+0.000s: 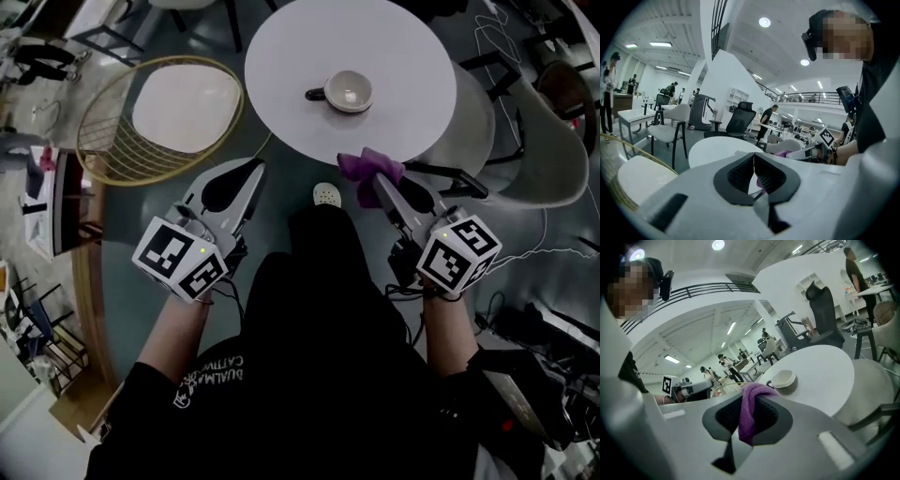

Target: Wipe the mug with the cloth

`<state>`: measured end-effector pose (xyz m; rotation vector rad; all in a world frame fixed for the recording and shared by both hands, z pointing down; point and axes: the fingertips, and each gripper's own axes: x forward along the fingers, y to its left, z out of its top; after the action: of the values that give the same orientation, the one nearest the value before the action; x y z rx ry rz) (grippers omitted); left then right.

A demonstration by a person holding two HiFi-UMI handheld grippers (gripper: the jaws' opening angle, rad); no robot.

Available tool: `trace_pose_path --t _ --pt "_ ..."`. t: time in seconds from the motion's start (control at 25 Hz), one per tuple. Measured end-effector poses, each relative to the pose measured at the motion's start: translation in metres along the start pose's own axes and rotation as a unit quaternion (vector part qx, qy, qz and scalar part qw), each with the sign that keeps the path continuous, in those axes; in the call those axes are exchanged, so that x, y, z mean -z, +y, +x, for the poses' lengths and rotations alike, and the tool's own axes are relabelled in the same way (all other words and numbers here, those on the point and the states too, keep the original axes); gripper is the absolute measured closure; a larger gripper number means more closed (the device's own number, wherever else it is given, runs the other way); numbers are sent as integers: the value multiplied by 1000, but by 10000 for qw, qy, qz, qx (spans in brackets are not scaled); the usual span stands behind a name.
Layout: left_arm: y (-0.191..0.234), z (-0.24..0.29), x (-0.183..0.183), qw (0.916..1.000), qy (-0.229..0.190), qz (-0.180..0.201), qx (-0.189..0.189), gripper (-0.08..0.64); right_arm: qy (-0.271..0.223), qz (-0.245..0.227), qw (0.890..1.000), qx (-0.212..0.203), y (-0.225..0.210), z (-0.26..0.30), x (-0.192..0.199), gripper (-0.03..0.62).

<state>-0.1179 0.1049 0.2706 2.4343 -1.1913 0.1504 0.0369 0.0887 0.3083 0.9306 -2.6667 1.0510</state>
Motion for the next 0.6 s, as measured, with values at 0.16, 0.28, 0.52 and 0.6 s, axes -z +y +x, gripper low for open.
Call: trace_pose_path --t 0.16,0.28,0.52,0.6 --pt "29 34 17 9985 372 364 -146 508 180 143 9996 -137 -18 40 3 548" --pt "50 70 29 9950 725 642 -244 443 333 20 9992 -225 -35 61 -3 548" --pt "80 133 44 9873 1255 973 -50 422 697 -42 9968 -398 -67 87 -10 548" --pt "86 155 53 9785 1564 1342 55 422 836 7 9954 -473 -79 94 -9 548"
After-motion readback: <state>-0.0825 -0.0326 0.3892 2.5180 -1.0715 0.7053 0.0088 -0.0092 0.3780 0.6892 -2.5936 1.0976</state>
